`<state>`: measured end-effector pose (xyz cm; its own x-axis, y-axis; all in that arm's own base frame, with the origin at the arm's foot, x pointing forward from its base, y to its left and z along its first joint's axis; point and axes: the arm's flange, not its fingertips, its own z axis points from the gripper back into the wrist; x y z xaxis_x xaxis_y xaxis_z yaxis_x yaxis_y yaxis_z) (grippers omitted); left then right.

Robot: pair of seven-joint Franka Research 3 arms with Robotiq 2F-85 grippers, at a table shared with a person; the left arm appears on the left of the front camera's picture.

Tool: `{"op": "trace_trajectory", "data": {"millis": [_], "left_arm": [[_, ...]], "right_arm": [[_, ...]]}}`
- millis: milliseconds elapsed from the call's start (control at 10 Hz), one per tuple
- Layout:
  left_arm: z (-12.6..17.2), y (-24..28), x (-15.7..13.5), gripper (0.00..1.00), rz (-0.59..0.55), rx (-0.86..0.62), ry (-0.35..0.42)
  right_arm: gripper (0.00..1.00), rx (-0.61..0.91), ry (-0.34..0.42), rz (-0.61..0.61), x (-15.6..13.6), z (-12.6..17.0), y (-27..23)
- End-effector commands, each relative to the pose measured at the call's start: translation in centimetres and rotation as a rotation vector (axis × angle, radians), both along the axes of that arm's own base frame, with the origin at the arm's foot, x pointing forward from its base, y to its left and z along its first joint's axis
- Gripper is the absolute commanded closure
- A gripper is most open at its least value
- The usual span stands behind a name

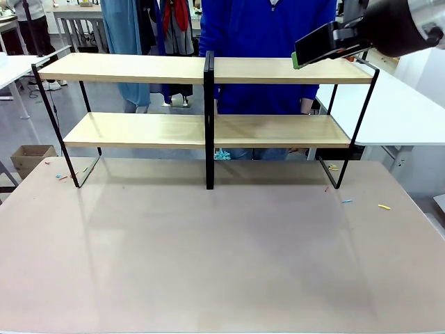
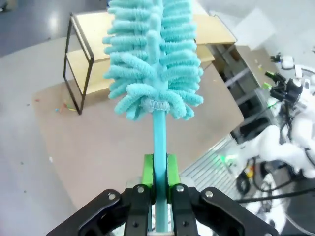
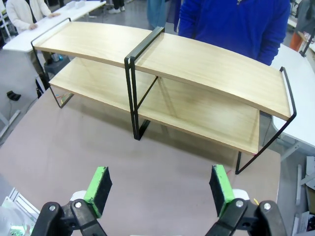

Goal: Clean the shelves.
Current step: Clean another randomly selected level of the Shelf with the Duster, then place the Duster on the table.

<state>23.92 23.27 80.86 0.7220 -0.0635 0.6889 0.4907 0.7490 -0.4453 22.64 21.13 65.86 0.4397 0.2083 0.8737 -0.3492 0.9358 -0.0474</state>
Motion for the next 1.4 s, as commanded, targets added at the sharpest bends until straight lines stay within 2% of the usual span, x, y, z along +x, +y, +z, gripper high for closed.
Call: {"op": "trace_trajectory", "data": {"millis": [0,100,200,300,1300], "left_arm": [[-2.5,1.6,-1.9,0.88,0.072,-0.114,-0.048],[-3.1,2.0,-2.1,0.88,0.132,-0.158,-0.015],[-3.9,1.4,-1.1,0.88,0.159,-0.128,0.052],[-2.3,3.9,-3.1,0.88,0.096,-0.101,-0.01],[-2.3,3.9,-3.1,0.88,0.096,-0.101,-0.01]], "right_arm": [[0.0,0.006,0.004,0.006,0.1,0.1,-0.1],[0.0,0.006,0.004,0.006,0.1,0.1,-0.1],[0.0,0.006,0.004,0.006,0.1,0.1,-0.1],[0.0,0.006,0.004,0.006,0.1,0.1,-0.1],[0.0,0.006,0.004,0.006,0.1,0.1,-0.1]]}}
